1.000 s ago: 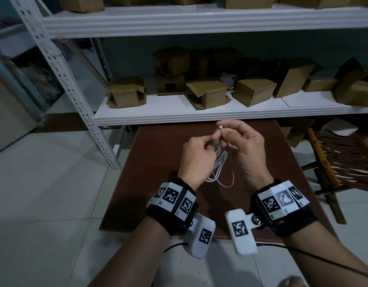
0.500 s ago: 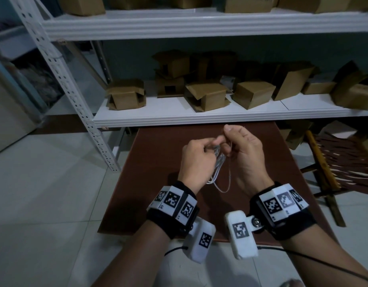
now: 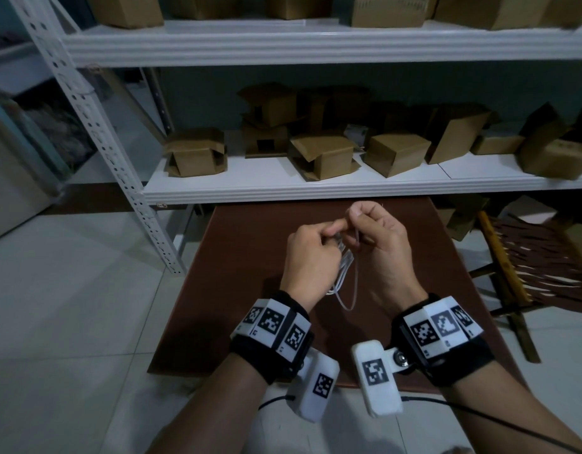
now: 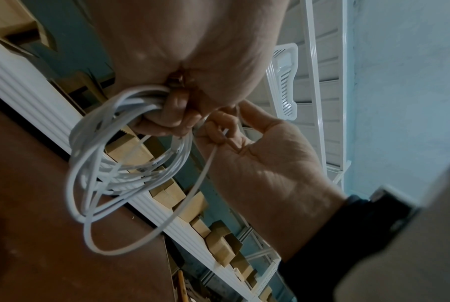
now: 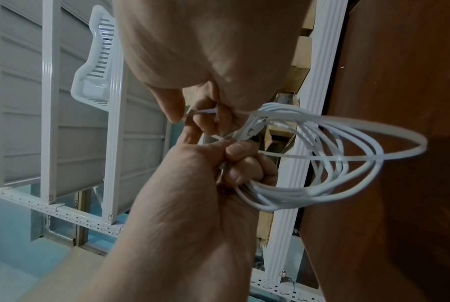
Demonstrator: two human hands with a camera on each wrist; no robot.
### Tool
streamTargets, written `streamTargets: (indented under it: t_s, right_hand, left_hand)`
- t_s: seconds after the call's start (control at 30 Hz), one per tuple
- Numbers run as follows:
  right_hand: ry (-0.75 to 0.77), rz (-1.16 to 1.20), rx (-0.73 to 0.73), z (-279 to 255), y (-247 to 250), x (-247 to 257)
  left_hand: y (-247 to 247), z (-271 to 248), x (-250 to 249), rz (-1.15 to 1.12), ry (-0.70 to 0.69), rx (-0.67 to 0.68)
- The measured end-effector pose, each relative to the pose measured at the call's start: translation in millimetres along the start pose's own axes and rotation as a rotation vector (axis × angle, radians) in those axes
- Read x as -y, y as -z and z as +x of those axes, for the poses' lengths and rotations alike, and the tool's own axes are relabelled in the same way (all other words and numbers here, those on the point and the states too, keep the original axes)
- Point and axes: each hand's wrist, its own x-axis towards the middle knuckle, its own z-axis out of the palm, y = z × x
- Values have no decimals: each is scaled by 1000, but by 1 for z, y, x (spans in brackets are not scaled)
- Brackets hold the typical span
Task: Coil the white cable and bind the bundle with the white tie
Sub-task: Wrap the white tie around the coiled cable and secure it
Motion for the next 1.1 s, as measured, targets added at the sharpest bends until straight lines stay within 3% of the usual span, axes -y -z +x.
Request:
streamTargets:
  t_s: [0.57,1.1]
  right_hand:
    - [51,-137,34,1,5,1]
    - [33,-98,30,6,8,3]
  left_hand:
    - [1,-2,-4,-31,-15,21]
    - [6,-3,-6,-36,-52,20]
